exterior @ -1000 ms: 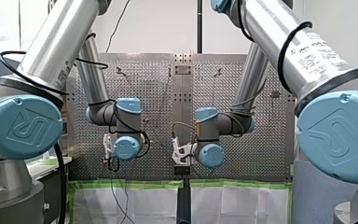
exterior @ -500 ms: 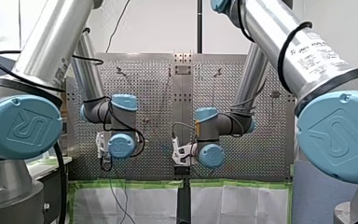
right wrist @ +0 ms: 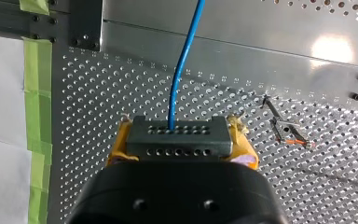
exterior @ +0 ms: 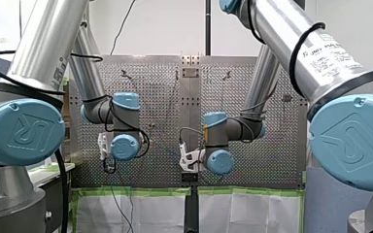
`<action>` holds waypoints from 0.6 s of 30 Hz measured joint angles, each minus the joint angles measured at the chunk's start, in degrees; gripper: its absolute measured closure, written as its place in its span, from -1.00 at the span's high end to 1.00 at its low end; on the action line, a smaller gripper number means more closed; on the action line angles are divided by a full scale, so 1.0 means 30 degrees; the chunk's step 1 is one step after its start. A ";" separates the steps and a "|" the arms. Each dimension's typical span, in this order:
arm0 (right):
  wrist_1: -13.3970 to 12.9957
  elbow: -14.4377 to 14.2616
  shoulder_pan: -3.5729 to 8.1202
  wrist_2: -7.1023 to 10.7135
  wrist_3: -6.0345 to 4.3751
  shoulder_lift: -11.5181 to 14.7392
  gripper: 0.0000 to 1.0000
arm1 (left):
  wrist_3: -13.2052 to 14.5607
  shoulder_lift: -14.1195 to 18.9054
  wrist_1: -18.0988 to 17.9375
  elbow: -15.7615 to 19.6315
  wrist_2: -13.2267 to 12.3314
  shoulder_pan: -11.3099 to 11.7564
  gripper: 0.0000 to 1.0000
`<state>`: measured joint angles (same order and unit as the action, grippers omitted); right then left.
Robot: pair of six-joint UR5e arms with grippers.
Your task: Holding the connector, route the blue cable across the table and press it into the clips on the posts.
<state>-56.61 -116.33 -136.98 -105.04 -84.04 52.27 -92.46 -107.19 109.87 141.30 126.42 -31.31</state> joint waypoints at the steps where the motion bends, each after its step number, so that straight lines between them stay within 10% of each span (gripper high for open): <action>1: -0.0001 0.0000 -0.0002 -0.0001 0.0000 0.0000 -0.99 | 0.0009 0.0011 0.0009 -0.0005 0.0005 0.0008 -1.00; 6: 0.0418 0.0420 -0.0087 0.0195 -0.0040 0.0419 -0.99 | 0.0280 0.0475 0.0471 -0.0161 0.0002 0.0097 -1.00; 18: 0.2363 0.2308 -0.0100 0.1741 -0.1835 0.2360 -0.99 | 0.0686 0.2344 0.2111 -0.1094 0.1007 0.0688 -1.00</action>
<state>-49.52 -109.40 -137.28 -99.81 -89.55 59.35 -90.40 -100.15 116.21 138.02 129.45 -29.25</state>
